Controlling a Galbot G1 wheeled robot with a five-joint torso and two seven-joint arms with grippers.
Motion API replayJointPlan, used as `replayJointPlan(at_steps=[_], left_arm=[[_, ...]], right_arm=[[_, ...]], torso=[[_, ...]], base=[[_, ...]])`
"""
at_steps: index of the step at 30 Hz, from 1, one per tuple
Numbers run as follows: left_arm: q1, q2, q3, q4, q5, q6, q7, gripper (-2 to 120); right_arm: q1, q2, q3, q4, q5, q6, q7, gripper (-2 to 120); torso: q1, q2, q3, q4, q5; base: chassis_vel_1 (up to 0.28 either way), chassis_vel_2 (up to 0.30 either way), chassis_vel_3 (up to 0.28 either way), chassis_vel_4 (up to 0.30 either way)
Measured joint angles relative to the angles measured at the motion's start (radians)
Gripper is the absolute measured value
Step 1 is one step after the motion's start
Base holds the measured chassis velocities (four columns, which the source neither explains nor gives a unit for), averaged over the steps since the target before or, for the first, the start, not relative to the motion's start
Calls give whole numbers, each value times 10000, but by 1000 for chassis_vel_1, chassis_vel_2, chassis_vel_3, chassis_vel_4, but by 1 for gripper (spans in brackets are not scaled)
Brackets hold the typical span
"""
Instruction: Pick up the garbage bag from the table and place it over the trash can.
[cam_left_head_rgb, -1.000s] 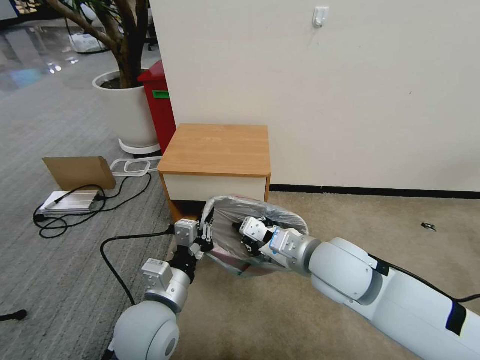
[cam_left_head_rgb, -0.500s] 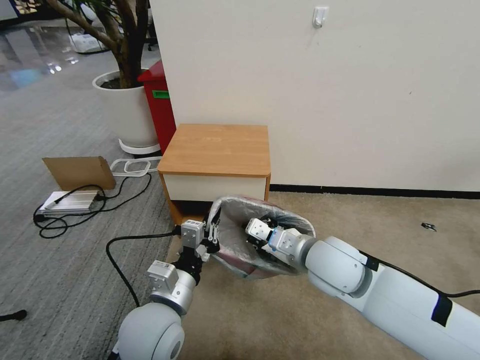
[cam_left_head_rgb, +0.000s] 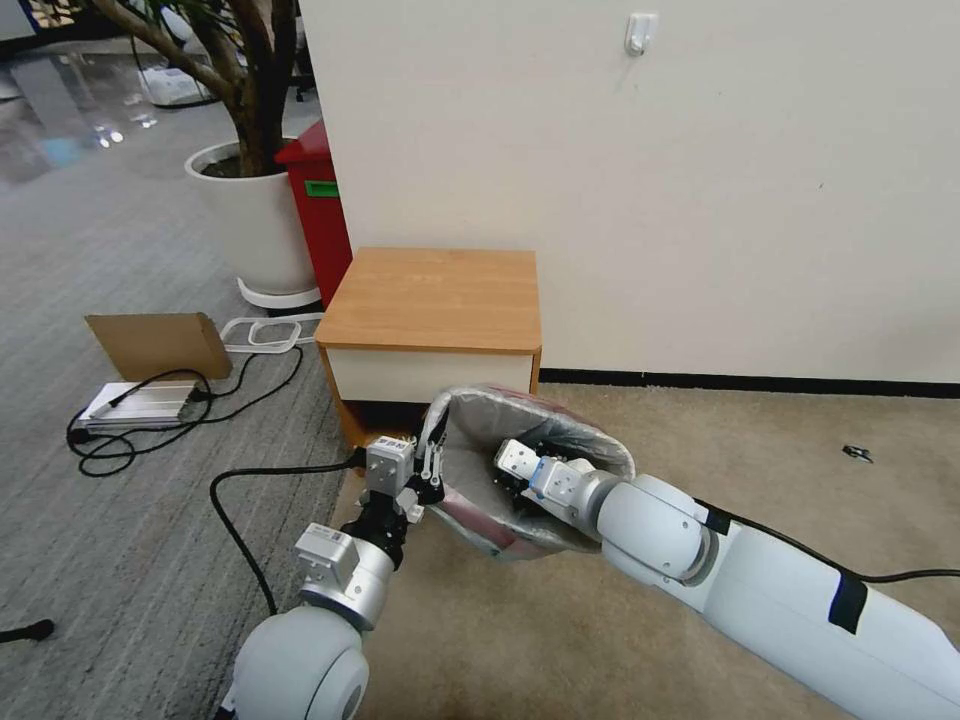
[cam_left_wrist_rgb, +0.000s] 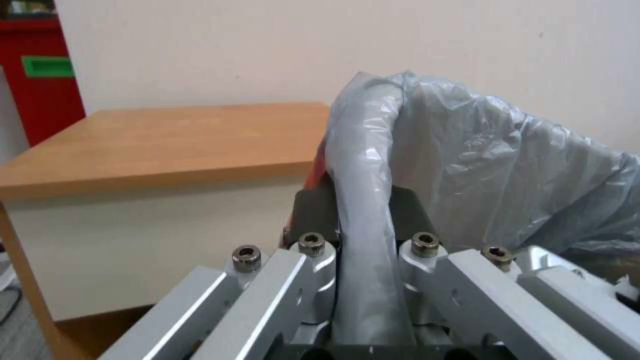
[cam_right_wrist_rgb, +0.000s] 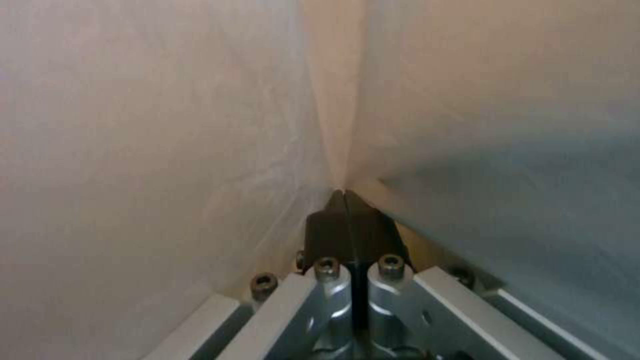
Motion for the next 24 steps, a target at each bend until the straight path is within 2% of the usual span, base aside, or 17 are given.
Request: replayJointPlan(at_steps=[11,24], left_arm=[[107,-57,174,285,912,-440,381,7],[182,-100,471,234,1218,-464,561,7]], right_arm=[[35,-149,-127,333,1356,0,960,0],[11,-373,-142,278,1386,-6,1059,0]], torso=[[0,0,0,0,0],[0,0,0,0,0]], base=[[0,0,0,0],[0,0,0,0]])
